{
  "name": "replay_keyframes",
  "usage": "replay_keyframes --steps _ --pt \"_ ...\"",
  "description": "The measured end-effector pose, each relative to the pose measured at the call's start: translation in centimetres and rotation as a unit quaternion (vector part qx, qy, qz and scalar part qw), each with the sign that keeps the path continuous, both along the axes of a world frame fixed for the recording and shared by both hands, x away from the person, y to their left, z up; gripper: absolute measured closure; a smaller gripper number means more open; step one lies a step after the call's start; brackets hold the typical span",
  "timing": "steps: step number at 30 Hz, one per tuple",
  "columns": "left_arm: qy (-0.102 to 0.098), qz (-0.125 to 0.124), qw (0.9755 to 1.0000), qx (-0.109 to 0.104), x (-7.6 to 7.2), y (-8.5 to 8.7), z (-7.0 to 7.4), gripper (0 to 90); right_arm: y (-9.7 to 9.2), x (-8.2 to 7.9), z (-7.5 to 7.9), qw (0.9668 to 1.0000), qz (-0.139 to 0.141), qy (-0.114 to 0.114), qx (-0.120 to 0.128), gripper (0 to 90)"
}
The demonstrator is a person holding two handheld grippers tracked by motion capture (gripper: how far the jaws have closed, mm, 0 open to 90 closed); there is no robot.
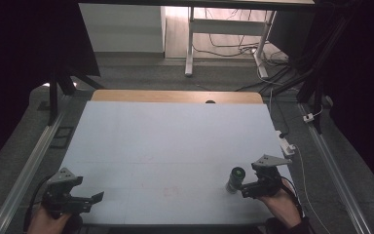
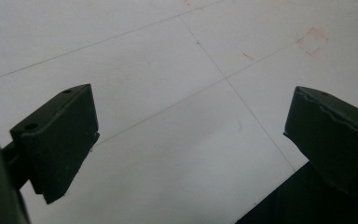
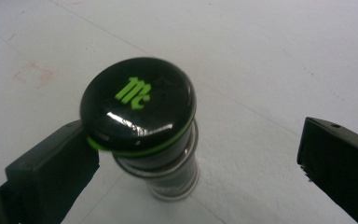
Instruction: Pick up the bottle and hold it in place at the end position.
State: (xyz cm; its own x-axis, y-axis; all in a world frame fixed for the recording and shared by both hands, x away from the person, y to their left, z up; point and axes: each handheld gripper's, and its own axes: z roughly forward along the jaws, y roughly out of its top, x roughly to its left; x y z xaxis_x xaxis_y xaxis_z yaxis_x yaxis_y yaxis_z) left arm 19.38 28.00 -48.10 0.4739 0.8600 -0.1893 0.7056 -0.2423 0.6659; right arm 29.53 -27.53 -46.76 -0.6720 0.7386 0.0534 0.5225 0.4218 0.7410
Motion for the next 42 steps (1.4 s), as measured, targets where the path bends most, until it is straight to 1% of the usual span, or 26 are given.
replay_keyframes --steps 2,4,6,8,11,13,16,20,25,27,28,29,32,38,40,42 --pt "0.000 0.000 1.0000 0.000 0.0 0.0 0.0 3.8 0.1 0.3 -0.1 0.9999 0.011 0.000 0.000 0.0" --pt "0.000 0.000 1.0000 0.000 0.0 0.0 0.0 3.8 0.3 0.5 -0.3 0.9998 0.019 0.001 -0.006 0.0" --pt "0.000 0.000 1.0000 -0.001 0.0 0.0 0.0 3.8 0.5 0.7 -0.6 0.9995 0.029 0.006 -0.009 0.0" --pt "0.000 0.000 1.0000 -0.001 0.0 0.0 0.0 3.8 0.8 0.7 -0.8 0.9991 0.037 0.009 -0.017 0.0" --pt "0.000 0.000 1.0000 -0.001 0.0 0.0 0.0 3.8 1.1 0.7 -1.3 0.9981 0.050 0.021 -0.028 0.0" --pt "0.000 0.000 1.0000 -0.001 0.0 0.0 0.0 3.8 1.3 0.6 -1.6 0.9970 0.058 0.025 -0.044 0.6" --pt "0.000 0.000 1.0000 -0.001 0.0 0.0 0.0 3.8 1.3 0.5 -2.0 0.9955 0.068 0.031 -0.057 7.1" --pt "0.000 0.000 1.0000 -0.001 0.0 0.0 0.0 3.8 1.2 0.5 -2.2 0.9947 0.070 0.041 -0.062 20.0" --pt "0.001 0.001 1.0000 0.000 0.0 0.0 0.0 3.8 1.3 0.4 -2.2 0.9942 0.080 0.032 -0.065 33.6" --pt "0.002 0.001 1.0000 0.000 0.0 0.0 0.0 3.8 1.4 0.4 -2.1 0.9938 0.084 0.028 -0.067 42.1" --pt "0.002 0.001 1.0000 0.000 0.0 0.0 0.0 3.8 1.4 0.3 -2.0 0.9937 0.085 0.031 -0.066 47.8" --pt "0.002 0.001 1.0000 0.000 0.0 0.0 0.0 3.8 1.4 0.3 -2.0 0.9933 0.089 0.032 -0.066 50.5" --pt "0.002 0.001 1.0000 0.000 0.0 0.0 0.0 3.8 1.6 0.1 -1.9 0.9927 0.089 0.022 -0.078 51.8" --pt "0.003 0.001 1.0000 -0.001 0.1 0.1 0.0 3.8 1.8 0.0 -1.6 0.9922 0.079 0.020 -0.094 52.1" --pt "0.003 0.001 1.0000 -0.001 0.1 0.1 0.0 3.8 1.7 0.0 -1.4 0.9929 0.075 0.015 -0.091 52.1" --pt "0.004 0.002 1.0000 -0.001 0.1 0.1 0.0 3.8 1.6 0.0 -1.0 0.9943 0.070 0.012 -0.080 52.2"
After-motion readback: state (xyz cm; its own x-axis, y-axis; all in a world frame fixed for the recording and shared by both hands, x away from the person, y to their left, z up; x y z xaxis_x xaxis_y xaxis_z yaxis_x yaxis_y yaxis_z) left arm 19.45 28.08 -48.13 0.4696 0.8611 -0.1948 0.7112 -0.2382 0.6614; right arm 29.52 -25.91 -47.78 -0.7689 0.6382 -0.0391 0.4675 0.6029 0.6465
